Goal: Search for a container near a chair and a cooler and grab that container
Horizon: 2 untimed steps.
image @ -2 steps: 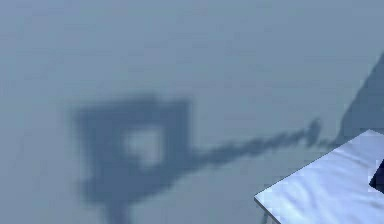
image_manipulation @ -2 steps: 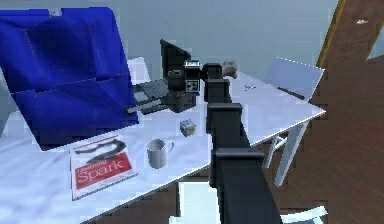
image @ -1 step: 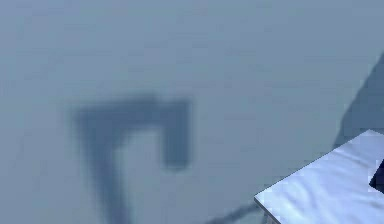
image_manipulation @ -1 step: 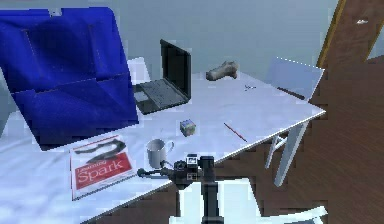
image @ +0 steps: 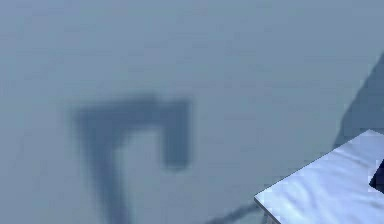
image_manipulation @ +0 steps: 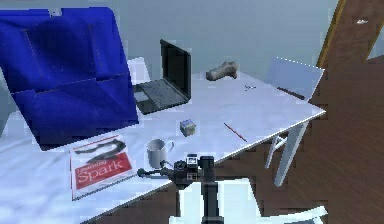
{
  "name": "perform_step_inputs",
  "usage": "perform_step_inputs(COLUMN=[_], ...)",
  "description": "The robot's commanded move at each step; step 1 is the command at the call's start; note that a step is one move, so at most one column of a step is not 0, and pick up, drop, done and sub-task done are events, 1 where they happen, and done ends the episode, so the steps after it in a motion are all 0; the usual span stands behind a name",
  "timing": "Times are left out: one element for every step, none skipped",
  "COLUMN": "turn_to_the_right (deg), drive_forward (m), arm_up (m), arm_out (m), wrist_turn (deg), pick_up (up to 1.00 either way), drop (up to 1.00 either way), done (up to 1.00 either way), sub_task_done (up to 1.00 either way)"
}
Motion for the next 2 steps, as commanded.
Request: perform_step_inputs(turn_to_the_right=[0.0,0.0], drive_forward=[0.0,0.0], arm_up=[0.1,0.0], arm_out=[0.0,0.0], wrist_turn=[0.0,0.0], pick_up=[0.0,0.0], drop=[0.0,0.0], done=[0.0,1.0], sub_task_done=[0.0,0.0])
